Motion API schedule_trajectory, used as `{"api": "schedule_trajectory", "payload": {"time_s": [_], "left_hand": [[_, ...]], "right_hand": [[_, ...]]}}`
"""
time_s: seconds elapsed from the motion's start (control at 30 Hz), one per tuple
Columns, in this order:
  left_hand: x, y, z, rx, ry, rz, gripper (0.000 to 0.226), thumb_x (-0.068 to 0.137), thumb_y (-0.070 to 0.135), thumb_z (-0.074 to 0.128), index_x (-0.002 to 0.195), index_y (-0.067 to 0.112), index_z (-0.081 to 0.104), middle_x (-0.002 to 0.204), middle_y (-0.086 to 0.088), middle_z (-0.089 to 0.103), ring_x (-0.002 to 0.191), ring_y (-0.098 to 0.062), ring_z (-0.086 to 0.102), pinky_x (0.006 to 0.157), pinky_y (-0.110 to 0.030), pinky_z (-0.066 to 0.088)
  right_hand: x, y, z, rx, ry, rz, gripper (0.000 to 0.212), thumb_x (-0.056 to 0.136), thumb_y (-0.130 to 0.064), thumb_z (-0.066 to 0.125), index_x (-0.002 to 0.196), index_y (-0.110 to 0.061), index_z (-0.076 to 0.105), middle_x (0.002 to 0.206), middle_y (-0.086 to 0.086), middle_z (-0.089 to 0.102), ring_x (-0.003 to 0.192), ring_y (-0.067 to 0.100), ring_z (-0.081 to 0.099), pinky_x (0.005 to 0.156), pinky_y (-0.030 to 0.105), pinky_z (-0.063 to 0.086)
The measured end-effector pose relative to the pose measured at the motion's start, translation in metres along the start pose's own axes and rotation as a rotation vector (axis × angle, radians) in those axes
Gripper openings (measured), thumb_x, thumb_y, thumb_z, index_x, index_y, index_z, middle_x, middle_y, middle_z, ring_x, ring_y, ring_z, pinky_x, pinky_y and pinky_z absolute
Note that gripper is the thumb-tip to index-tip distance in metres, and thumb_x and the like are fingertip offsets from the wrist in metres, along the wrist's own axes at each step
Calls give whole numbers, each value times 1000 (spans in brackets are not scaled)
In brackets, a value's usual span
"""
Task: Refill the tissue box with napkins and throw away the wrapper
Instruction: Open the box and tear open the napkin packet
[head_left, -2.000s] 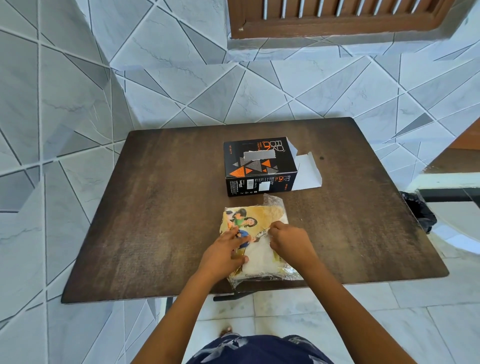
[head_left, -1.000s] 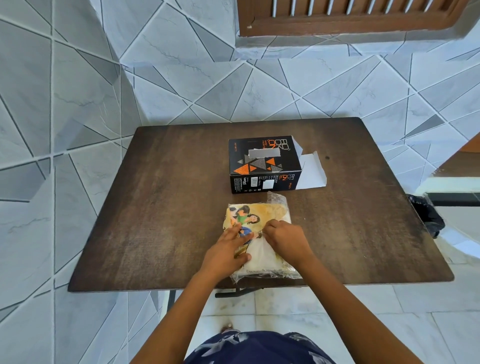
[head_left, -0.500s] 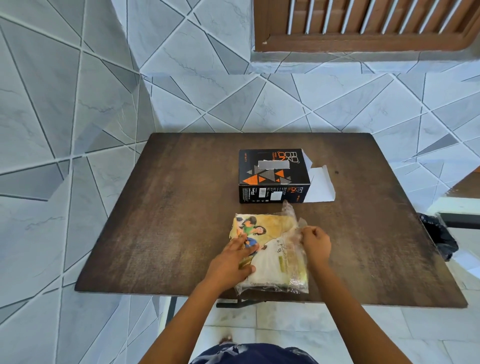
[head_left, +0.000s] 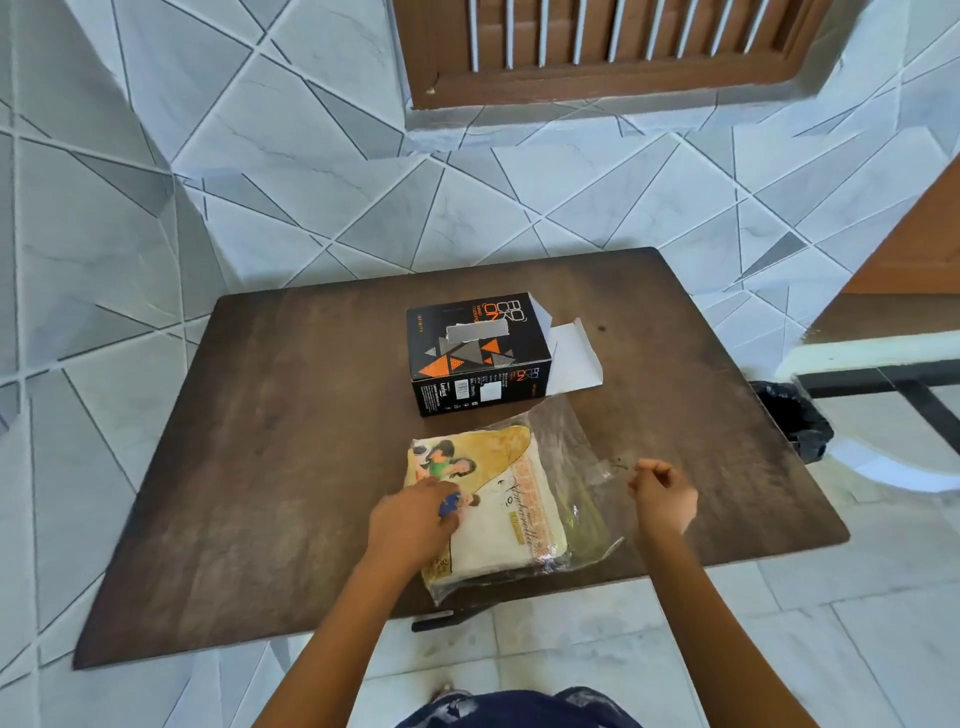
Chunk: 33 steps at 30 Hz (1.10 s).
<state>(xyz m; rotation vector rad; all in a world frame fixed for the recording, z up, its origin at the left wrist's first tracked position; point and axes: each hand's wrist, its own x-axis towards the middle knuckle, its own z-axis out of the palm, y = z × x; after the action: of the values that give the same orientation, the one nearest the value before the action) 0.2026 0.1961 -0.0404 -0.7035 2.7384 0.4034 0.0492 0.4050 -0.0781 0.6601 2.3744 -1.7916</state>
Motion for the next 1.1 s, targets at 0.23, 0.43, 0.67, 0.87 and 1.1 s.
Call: {"api": "schedule_trajectory", "payload": {"time_s": [0.23,0.43,0.67,0.87,1.1], "left_hand": [[9,11,9,20,-110,37,65,88,52,48,145,37,21,159,1,10,144,-24,19,108,-46,34],[10,11,16,44,-86,40,68,88,54,47,146,40,14,160,1,5,145,-23,15,109,-46,33],[19,19,18,-2,-85,61,68,89,56,44,146,41,10,160,6,-2,147,-21,6,113,-48,26],[15,4,14,-276,-12,89,56,88,40,57,140,34,37,158,10,13,144,-18,18,115,-43,28],[-6,-6,15,-207,-2,-30,61,88,31,58,142,38,31,158,9,14,135,-16,37,99,-35,44]], "right_hand": [[-26,-27,-1,-418,-614,-316,35,90,-36,53,98,-5,67,87,16,69,75,21,62,70,31,51],[-17,-29,-6,-234,-556,-235,20,90,-13,53,76,-7,66,81,10,70,68,21,64,69,32,57],[-6,-44,-22,42,-692,-176,27,96,-11,42,77,-5,61,53,-3,70,42,5,61,45,16,52],[9,-42,-26,-20,-782,45,34,98,-13,34,82,-3,61,51,4,69,38,11,59,41,19,49],[15,-33,-12,-283,-913,118,26,88,1,53,113,8,54,78,8,64,46,2,64,42,12,49]]}}
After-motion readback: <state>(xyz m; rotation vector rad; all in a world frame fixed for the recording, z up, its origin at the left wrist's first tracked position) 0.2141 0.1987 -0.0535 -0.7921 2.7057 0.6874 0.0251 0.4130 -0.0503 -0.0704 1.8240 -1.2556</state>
